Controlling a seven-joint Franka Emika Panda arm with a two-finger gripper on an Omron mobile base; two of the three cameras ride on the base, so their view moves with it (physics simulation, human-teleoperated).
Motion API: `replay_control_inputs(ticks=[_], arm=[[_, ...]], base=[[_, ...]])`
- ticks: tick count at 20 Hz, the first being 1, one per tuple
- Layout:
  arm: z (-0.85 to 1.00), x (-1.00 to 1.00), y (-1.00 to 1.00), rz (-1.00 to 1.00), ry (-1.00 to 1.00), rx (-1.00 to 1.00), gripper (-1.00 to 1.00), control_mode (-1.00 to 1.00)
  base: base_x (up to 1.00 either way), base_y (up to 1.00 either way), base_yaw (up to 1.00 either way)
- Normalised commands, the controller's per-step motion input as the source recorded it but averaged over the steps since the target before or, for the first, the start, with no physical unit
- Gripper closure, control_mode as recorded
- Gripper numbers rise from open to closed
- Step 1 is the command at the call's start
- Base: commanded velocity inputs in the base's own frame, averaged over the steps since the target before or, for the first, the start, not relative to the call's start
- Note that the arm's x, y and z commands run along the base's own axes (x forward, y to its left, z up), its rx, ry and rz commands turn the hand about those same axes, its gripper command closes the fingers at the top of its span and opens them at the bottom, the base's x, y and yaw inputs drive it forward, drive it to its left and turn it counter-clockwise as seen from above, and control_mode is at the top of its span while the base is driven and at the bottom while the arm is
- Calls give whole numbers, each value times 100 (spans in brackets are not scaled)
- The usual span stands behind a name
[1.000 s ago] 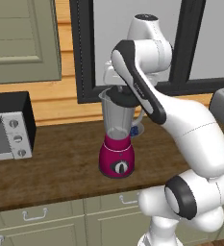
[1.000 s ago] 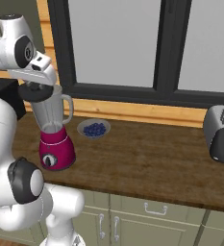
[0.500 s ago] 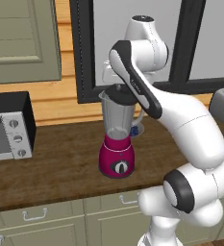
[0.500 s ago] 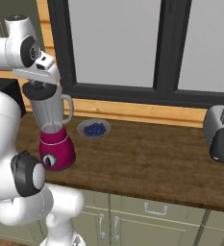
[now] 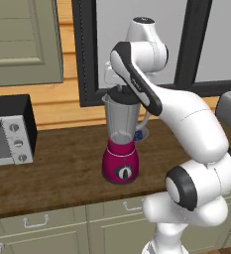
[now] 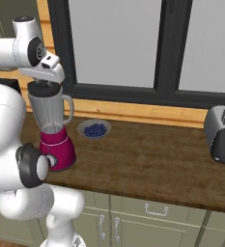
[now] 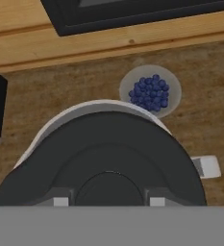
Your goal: Close the lid blender by securely placing the lid on top.
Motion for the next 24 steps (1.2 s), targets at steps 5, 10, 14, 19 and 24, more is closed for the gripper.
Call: replay_control_inputs(ticks=[5,10,14,19,24], arm=[[0,21,3,0,-2,0,100,-100],[0,10,9,0,-4,0,100,-100],[0,2,12,0,-4,0,100,-100],[-6,0,1,0,-3,-2,100,-100],[-14,0,-1,0,-1,-3,100,-100]], base=[[0,0,0],[0,0,0],[0,0,0],[0,0,0],[0,0,0]])
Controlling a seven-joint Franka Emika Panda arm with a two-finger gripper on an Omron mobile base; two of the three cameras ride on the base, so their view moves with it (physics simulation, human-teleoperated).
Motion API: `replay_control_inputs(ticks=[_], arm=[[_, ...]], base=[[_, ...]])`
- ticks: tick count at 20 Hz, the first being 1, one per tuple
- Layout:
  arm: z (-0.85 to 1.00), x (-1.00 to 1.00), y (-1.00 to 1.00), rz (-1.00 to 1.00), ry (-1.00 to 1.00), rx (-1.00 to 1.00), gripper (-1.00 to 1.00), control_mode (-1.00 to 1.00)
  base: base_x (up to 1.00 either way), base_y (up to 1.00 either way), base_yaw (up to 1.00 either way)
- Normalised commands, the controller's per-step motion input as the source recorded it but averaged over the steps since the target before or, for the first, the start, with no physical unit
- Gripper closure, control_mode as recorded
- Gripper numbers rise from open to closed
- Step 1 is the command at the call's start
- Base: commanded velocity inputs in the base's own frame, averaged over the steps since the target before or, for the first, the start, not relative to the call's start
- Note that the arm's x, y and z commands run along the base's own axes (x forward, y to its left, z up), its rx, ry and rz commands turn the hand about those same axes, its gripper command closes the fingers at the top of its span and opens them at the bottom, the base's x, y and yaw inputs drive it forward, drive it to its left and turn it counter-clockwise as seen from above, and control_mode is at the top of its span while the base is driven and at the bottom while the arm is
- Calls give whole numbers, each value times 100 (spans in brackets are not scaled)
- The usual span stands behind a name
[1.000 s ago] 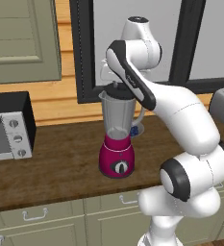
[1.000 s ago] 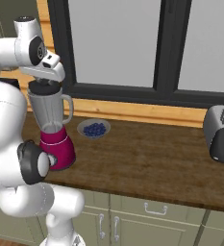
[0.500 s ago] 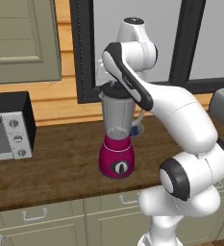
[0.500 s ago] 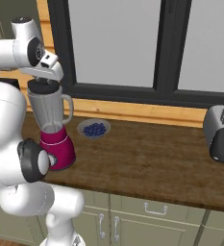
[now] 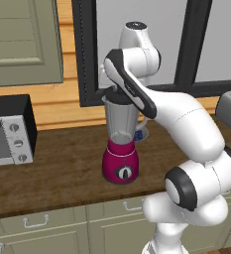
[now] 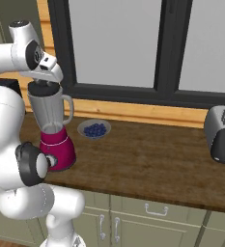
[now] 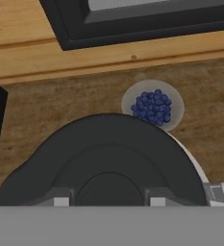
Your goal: Close the lid blender by securely placing the lid on top.
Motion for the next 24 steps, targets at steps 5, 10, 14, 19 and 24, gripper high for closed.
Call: replay_control_inputs(ticks=[5,10,14,19,24], arm=[[-10,0,-12,0,0,-5,100,-100],[-4,-3,-27,0,1,-6,100,-100],[3,-2,-20,0,1,-2,100,-100],[16,-10,-13,0,3,0,100,-100],[25,-16,-12,0,7,0,100,-100]], base=[[0,0,0],[0,0,0],[0,0,0],[0,0,0],[0,0,0]])
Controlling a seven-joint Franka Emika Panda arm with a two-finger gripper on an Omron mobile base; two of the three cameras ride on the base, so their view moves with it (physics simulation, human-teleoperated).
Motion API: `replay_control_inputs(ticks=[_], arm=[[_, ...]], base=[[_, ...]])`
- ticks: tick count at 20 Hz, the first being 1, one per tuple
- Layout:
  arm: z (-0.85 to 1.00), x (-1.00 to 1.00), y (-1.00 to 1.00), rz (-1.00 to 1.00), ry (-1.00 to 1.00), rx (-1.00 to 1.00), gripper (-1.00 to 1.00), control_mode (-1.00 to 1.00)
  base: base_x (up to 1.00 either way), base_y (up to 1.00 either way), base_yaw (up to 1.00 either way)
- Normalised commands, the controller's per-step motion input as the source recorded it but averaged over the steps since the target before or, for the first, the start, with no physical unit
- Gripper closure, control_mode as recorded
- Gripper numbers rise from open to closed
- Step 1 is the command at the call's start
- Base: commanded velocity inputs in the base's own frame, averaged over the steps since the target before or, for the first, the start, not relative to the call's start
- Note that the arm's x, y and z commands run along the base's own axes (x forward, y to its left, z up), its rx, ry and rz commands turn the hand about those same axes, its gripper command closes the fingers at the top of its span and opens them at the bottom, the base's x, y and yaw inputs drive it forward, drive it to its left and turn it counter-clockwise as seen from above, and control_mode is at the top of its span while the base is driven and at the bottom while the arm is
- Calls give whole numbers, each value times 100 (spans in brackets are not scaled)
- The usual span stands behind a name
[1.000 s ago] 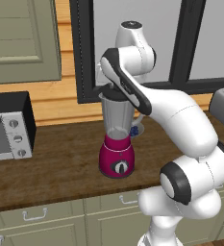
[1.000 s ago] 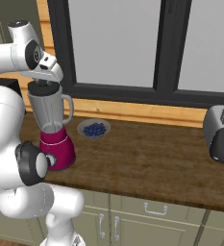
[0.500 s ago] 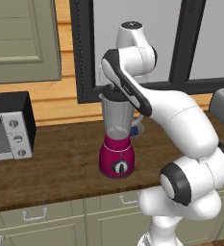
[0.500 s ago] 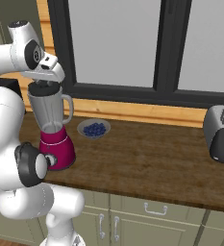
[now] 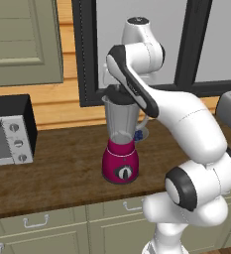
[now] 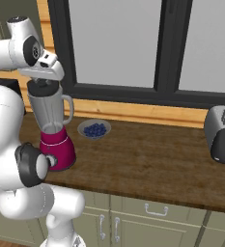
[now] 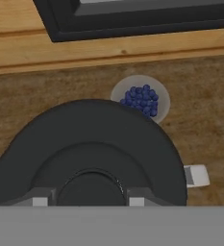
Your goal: Close the lid blender by securely placing the lid on top.
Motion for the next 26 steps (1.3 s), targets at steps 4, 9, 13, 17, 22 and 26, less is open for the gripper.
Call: replay_control_inputs(ticks=[4,9,13,17,22,26], arm=[[23,-18,-8,0,9,0,100,-100],[9,-4,-8,0,7,0,100,-100],[19,0,-8,0,2,0,100,-100],[23,-1,-8,0,2,0,100,-100],[1,-15,-1,0,8,0,100,-100],[-1,-5,0,0,2,0,100,-100]], base=[[0,0,0],[0,0,0],[0,0,0],[0,0,0],[0,0,0],[0,0,0]])
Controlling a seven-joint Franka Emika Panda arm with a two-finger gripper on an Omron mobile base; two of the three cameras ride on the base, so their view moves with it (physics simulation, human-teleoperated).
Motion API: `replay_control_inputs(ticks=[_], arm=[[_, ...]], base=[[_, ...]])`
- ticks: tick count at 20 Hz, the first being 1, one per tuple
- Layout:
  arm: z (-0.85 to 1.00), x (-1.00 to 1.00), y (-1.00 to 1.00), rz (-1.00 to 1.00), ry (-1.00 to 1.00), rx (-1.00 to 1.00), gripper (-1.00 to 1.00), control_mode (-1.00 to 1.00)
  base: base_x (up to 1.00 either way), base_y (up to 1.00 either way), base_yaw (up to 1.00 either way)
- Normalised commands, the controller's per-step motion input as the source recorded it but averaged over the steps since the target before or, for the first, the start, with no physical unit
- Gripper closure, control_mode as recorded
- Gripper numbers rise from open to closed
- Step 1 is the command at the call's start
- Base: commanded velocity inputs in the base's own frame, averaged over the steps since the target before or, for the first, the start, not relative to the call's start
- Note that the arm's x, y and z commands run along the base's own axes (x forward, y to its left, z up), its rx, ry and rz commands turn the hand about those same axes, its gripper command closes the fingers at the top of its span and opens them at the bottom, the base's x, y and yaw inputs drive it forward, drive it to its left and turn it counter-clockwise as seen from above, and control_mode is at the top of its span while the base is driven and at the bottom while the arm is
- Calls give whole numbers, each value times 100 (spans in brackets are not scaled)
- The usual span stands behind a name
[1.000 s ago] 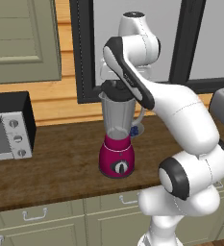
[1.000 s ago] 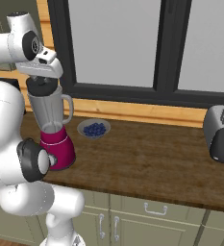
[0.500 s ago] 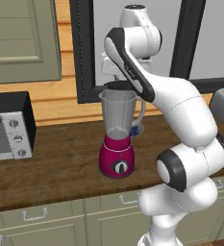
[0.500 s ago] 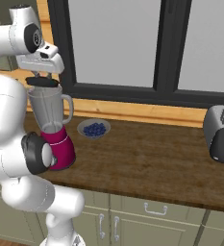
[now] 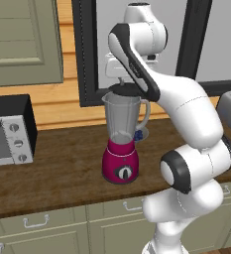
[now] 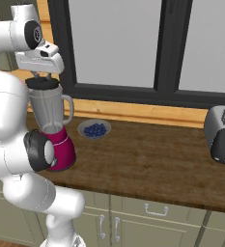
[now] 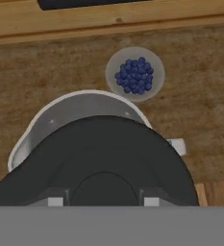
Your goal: Close the lid blender by securely placing the lid on top.
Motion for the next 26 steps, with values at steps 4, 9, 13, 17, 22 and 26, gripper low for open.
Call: replay_control_inputs(ticks=[4,9,13,17,22,26], arm=[[0,0,0,0,0,0,100,-100],[-4,0,0,0,0,0,100,-100],[-6,0,0,0,1,0,100,-100],[0,0,0,0,2,-1,100,-100],[0,-9,0,0,4,-2,100,-100],[0,-9,3,0,3,-1,100,-100]], base=[[0,0,0],[0,0,0],[0,0,0],[0,0,0],[0,0,0],[0,0,0]])
